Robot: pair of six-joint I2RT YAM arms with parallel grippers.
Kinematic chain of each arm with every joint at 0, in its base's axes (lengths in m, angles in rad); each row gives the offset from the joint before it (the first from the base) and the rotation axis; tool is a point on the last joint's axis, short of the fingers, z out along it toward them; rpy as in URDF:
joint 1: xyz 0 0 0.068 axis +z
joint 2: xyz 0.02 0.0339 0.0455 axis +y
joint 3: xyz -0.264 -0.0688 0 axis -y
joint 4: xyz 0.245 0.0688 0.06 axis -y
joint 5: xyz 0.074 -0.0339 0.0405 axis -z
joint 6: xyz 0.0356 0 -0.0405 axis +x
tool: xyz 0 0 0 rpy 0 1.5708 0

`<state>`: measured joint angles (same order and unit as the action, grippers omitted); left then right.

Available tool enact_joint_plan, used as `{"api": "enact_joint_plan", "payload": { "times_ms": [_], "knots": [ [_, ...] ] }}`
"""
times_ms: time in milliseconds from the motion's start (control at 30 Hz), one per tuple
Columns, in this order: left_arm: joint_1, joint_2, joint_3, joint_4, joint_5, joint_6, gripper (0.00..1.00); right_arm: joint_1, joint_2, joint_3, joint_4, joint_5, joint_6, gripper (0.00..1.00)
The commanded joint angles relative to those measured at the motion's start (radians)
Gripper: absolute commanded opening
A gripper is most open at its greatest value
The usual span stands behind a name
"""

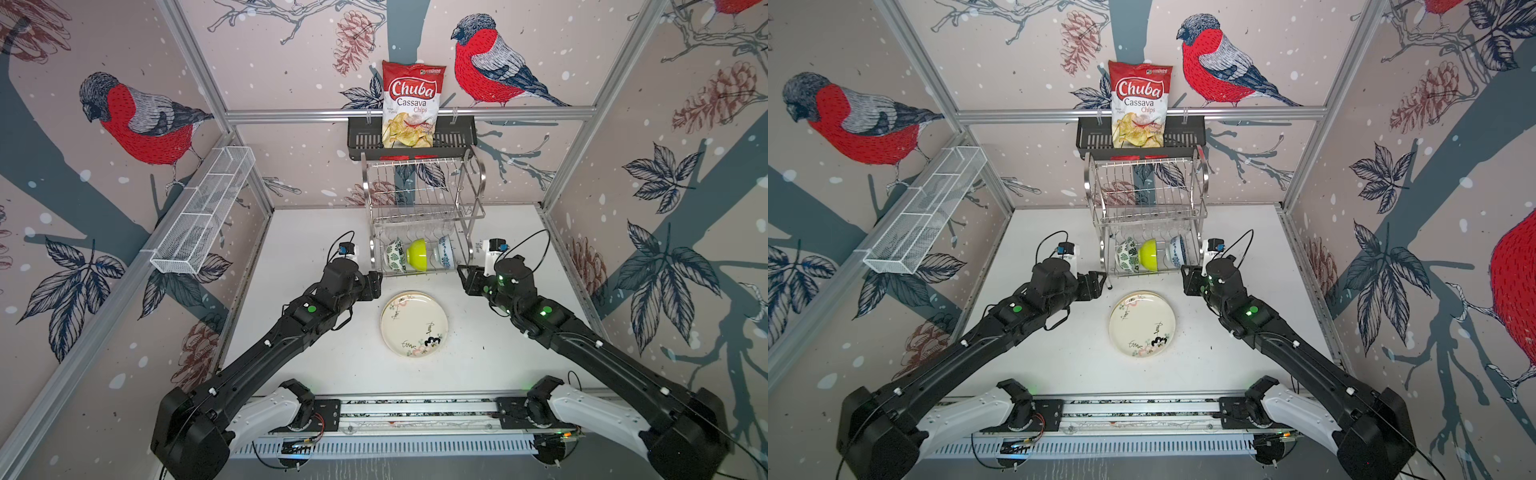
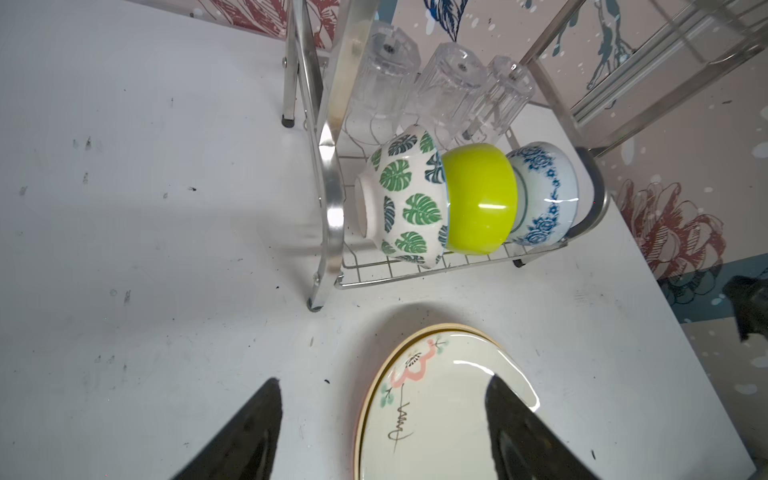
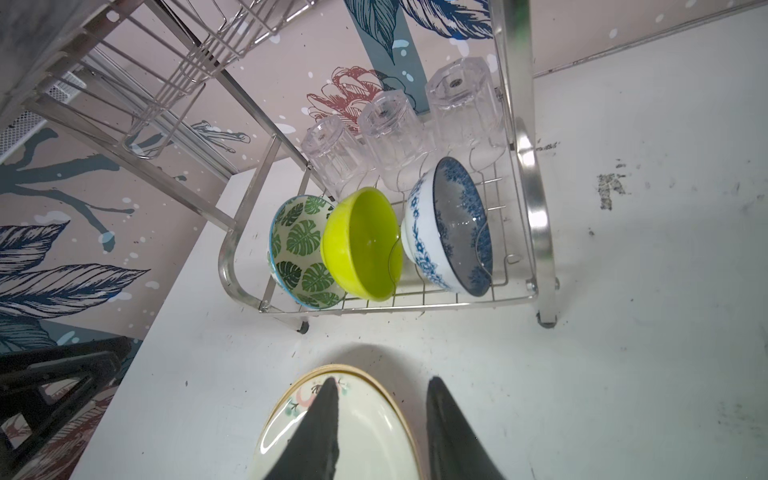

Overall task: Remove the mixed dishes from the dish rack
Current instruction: 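Open both grippers and raise them toward the bowls in the rack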

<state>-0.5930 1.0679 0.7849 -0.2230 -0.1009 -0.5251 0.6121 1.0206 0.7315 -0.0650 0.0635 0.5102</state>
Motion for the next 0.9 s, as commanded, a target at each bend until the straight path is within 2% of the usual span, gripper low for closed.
{"api": "enact_joint_plan", "payload": {
  "times_ms": [0,200,300,533,867],
  "knots": [
    [0.001,0.045,-0.004,0.076,-0.021,-0.003,0.76,-0.048,0.029,0.002,0.108,-0.126,-0.092,0.37],
    [0.029,0.184,0.048,0.101,-0.046,0.016,0.69,-0.169,0.127,0.011,0.209,-0.351,-0.134,0.38],
    [0.063,0.242,0.077,0.102,-0.048,-0.007,0.64,-0.201,0.203,0.050,0.211,-0.405,-0.168,0.37],
    [0.107,0.308,0.098,0.155,-0.011,-0.026,0.61,-0.248,0.387,0.150,0.209,-0.452,-0.222,0.35],
    [0.112,0.411,0.154,0.185,0.020,-0.019,0.59,-0.293,0.519,0.241,0.215,-0.505,-0.247,0.33]
  ]
}}
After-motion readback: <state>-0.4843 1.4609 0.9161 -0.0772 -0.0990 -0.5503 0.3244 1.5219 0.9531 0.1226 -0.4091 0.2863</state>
